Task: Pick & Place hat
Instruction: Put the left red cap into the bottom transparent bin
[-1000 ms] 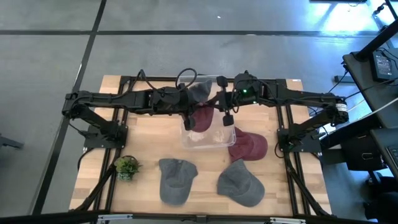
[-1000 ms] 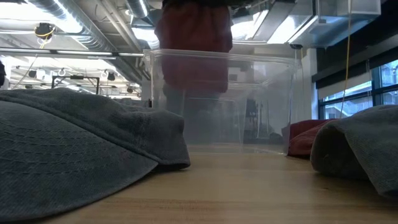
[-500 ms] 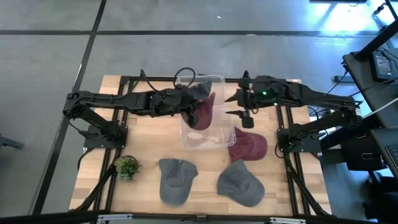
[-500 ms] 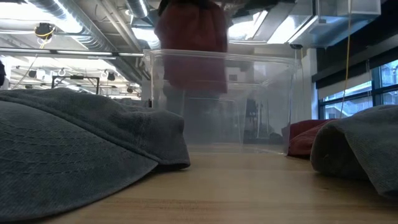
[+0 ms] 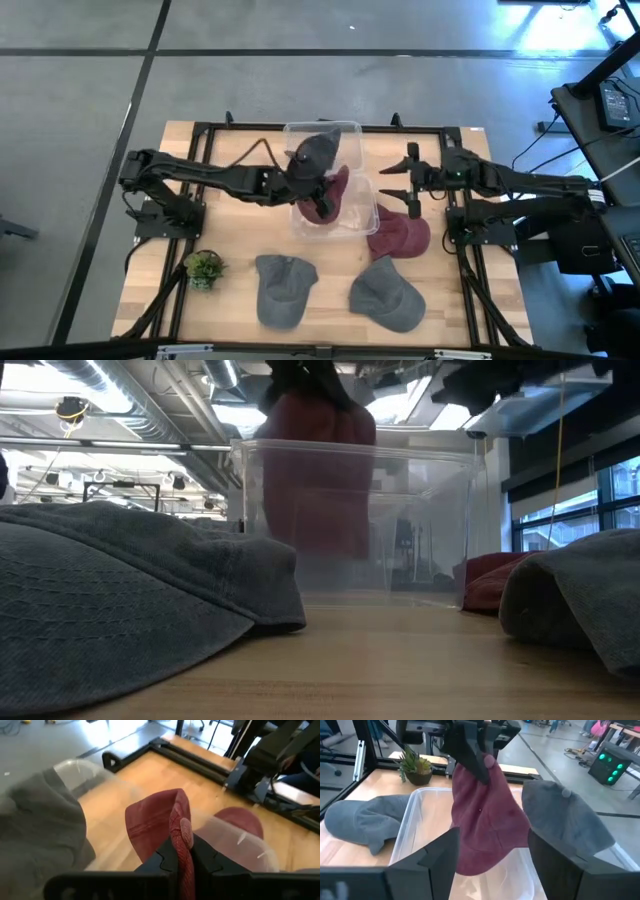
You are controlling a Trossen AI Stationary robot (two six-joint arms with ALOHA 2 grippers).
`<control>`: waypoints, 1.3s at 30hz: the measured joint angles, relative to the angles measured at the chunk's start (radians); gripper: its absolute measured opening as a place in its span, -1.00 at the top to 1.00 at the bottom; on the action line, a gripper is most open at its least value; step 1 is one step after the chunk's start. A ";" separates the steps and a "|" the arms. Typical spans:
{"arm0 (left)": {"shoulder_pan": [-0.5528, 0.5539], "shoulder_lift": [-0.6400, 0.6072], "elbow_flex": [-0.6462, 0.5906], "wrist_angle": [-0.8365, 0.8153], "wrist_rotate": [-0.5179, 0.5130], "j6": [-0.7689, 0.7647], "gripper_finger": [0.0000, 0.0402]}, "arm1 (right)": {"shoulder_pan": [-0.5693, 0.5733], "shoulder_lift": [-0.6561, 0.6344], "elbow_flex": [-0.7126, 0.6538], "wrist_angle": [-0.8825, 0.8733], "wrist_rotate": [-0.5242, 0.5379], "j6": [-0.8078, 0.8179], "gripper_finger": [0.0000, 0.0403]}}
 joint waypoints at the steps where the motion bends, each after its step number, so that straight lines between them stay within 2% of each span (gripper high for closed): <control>1: -0.004 0.013 0.000 0.003 -0.011 -0.008 0.94 | 0.000 -0.012 -0.028 0.025 0.000 0.004 -0.16; 7: -0.021 0.077 0.000 -0.052 -0.059 -0.118 0.93 | 0.000 -0.058 -0.120 0.123 0.000 0.004 -0.16; 12: -0.028 0.105 0.000 -0.071 -0.099 -0.175 0.92 | 0.000 -0.065 -0.138 0.115 0.000 0.004 -0.16; 21: -0.050 0.086 0.000 -0.166 -0.165 -0.296 0.92 | 0.000 -0.064 -0.139 0.078 0.000 0.003 -0.16; 34: -0.054 0.083 0.000 -0.181 -0.212 -0.218 0.91 | 0.000 -0.064 -0.139 0.044 0.000 0.004 -0.16; 39: -0.054 0.083 0.000 -0.181 -0.207 -0.192 0.85 | 0.000 -0.064 -0.139 0.056 0.000 0.003 -0.16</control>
